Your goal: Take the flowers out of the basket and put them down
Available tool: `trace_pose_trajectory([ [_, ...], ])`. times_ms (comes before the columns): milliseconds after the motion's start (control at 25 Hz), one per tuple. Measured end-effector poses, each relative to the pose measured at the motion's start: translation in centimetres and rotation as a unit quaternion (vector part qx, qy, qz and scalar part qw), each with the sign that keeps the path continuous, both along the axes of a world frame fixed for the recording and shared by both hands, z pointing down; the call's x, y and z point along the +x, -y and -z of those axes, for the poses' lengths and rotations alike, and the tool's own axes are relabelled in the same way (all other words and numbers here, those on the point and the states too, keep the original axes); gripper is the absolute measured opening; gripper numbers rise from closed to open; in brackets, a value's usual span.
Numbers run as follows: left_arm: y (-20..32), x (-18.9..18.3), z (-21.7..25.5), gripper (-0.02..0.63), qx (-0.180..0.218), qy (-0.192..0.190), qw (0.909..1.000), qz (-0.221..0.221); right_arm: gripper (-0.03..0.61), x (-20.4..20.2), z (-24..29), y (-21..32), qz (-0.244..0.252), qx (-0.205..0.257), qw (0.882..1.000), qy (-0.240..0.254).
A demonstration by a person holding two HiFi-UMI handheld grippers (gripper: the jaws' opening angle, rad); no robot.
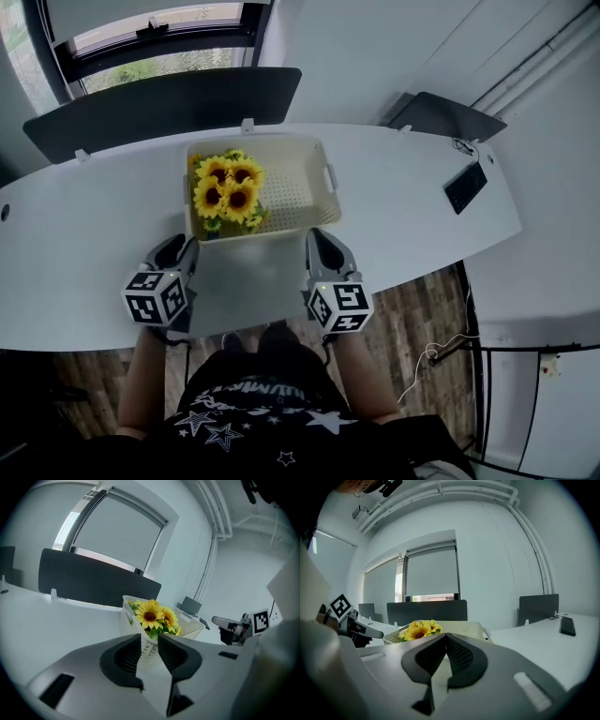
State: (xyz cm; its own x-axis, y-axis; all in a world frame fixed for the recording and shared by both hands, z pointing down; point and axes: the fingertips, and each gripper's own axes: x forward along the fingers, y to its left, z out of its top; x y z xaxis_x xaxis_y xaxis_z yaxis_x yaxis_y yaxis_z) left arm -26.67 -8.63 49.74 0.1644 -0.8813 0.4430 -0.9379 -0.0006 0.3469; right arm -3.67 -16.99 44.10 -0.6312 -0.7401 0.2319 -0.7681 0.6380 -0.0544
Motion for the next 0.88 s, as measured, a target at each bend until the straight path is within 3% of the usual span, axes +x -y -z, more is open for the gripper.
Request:
trace_pose_trajectory([
  [280,0.9,-1.0,0.4,0.103,0.002,0.003,0.9993,0.036,0.003,-2.0,0.3,1.5,0.064,0.01,0.998,-0.01],
  [480,2.6,-1.3,0.2,0.103,-0.026,0.01,0.9982,0.054,0.003,-3.3,1.1,3.5,0.113,0.024,0.993,-0.019],
  [680,3.3,-1.2,-0.3,0.103,-0.045,0.032,0.996,0.071,0.003,-4.9,0.9,4.9,0.18,0.017,0.983,-0.045],
  [880,3.0,-1.3,-0.8,0.098,-0.082,0.056,0.9898,0.102,0.004,-6.3,0.1,6.4,0.232,-0.019,0.969,-0.08],
])
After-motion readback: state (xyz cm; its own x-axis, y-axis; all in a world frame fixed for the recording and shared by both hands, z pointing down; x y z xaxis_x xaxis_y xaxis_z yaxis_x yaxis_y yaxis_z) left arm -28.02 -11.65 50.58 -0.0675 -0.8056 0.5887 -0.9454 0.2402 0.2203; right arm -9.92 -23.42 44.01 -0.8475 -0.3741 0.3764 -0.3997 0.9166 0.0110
